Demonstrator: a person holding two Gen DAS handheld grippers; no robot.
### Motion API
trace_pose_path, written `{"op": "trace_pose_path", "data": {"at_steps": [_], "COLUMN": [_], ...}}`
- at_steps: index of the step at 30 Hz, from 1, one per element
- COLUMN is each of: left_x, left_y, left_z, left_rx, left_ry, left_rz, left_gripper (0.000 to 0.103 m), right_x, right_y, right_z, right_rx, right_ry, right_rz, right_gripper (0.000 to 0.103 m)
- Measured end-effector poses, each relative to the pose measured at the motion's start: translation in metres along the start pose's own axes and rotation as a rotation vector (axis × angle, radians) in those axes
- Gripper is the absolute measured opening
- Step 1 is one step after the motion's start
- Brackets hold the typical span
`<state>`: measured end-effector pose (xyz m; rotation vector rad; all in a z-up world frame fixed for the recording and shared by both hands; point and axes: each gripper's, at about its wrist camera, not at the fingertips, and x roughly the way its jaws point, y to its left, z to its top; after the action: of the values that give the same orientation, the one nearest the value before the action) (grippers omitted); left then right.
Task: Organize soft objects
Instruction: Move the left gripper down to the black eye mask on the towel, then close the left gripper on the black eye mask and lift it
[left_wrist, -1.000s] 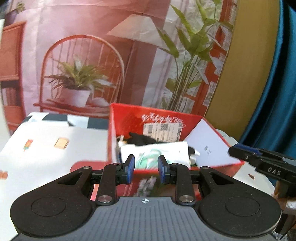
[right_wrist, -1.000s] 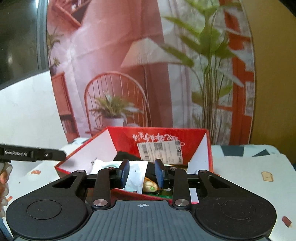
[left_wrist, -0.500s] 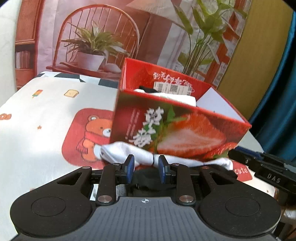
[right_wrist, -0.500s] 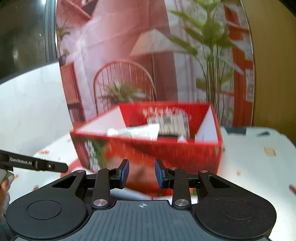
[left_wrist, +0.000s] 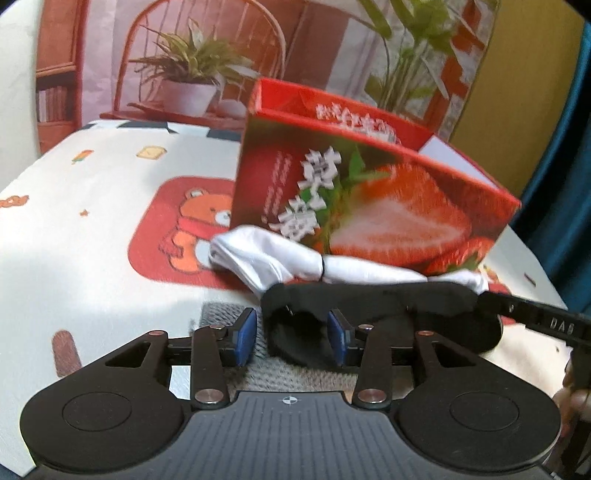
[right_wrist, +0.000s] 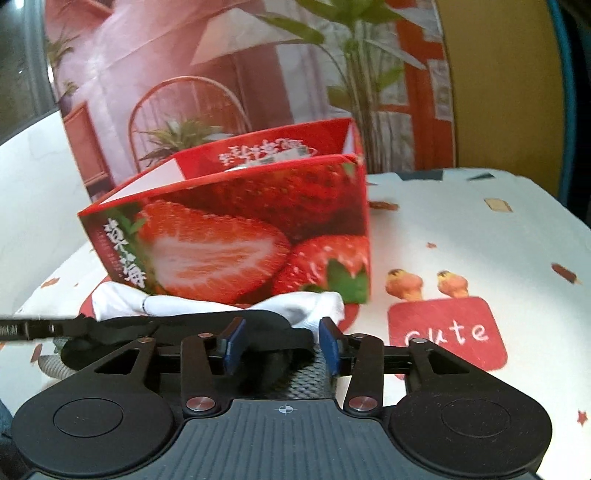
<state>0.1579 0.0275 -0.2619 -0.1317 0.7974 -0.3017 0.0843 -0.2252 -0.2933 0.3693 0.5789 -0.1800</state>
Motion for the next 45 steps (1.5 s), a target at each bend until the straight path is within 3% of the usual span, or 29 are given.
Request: {"op": "trace_pose_path", "data": {"at_steps": [14,26,27,28,29,34,45], "left_x": [0.011,0.011,0.011,0.011,0.011,0.011,0.010], "left_y": [0.008,0.008,0.008,0.008,0.007,0.008,0.011], "left_z": [-0.007,-0.008,-0.008,-0.008,-0.008,-0.008,-0.009], "left_rx": [-0.016,-0.012,-0.012,-0.011,-0.009,-0.009,-0.024], "left_ry": [0.033,0.030,0.029,0.030,0.030,0.029,0.015], "left_rz": [-0.019,-0.023,-0.023,-0.024,-0.023,-0.025,-0.039], "left_gripper": [0.050,0.050,0.050,0.051,0.051,0.051,0.051], "right_x": [0.013,0.005,0.004,0.006,0.007,0.016,0.021], "right_y": [-0.003,0.012,0.011,0.009,0.008,0.001,0.002], "right_z": [-0.009,-0.006,-0.006,-0.006,-0.006,-0.014,-0.019], "right_rx": [0.080,0.003,0.010,0.017,0.015,0.048,-0.006], "right_ry": [0.078,-0.018,-0.019,-0.012,0.006,0.038,0.039], "right_rz": [0.069,0.104,0.103,0.097,0.085,0.085,0.083], "right_gripper": [0.051,0.047,0.040,0.016,0.011,0.012,0.012]}}
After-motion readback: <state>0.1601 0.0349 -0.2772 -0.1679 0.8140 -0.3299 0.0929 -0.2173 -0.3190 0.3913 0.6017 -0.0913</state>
